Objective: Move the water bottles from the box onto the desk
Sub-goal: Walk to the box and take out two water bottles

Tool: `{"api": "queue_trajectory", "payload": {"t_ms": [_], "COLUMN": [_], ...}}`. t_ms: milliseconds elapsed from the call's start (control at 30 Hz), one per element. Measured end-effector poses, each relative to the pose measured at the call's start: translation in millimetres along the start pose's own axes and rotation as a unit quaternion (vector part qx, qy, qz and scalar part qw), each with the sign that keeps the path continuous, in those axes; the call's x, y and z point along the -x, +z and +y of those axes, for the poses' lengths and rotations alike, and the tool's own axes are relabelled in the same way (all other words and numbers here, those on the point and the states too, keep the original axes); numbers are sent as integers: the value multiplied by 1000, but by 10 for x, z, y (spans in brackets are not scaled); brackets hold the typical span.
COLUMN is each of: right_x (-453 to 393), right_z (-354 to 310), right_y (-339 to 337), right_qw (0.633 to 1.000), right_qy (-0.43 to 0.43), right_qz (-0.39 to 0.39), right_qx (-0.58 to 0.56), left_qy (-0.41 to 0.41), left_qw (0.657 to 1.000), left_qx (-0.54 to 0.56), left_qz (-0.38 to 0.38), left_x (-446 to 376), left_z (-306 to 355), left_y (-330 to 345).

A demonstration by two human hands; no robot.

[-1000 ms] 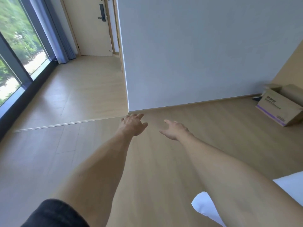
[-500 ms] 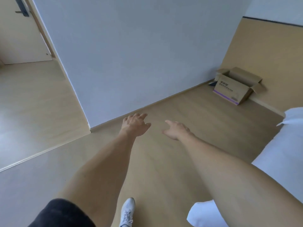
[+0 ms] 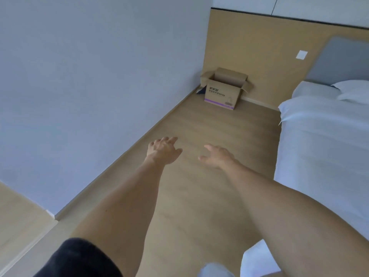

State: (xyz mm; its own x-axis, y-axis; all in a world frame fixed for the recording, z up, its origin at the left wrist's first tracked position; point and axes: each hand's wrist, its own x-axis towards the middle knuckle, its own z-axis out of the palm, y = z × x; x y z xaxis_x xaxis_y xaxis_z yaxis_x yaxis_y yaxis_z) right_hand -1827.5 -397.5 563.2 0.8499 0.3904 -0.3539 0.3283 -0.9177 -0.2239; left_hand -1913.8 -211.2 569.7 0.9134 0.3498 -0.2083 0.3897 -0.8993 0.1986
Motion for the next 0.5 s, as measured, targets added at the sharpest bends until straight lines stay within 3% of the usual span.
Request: {"api": "queue_trajectory", "payload": {"t_ms": [500], "right_x": [-2049], "right_z": [478], "right_y": [-572], "right_qw": [995], "right_qy": [81], "right_qz": [9], "right_qx": [-65], "left_qy": [77], "left_qw": [996], "left_qx": [-39], "left_qz": [-20], "left_x": [-2364], "left_z": [649], "left_y": [-298]}}
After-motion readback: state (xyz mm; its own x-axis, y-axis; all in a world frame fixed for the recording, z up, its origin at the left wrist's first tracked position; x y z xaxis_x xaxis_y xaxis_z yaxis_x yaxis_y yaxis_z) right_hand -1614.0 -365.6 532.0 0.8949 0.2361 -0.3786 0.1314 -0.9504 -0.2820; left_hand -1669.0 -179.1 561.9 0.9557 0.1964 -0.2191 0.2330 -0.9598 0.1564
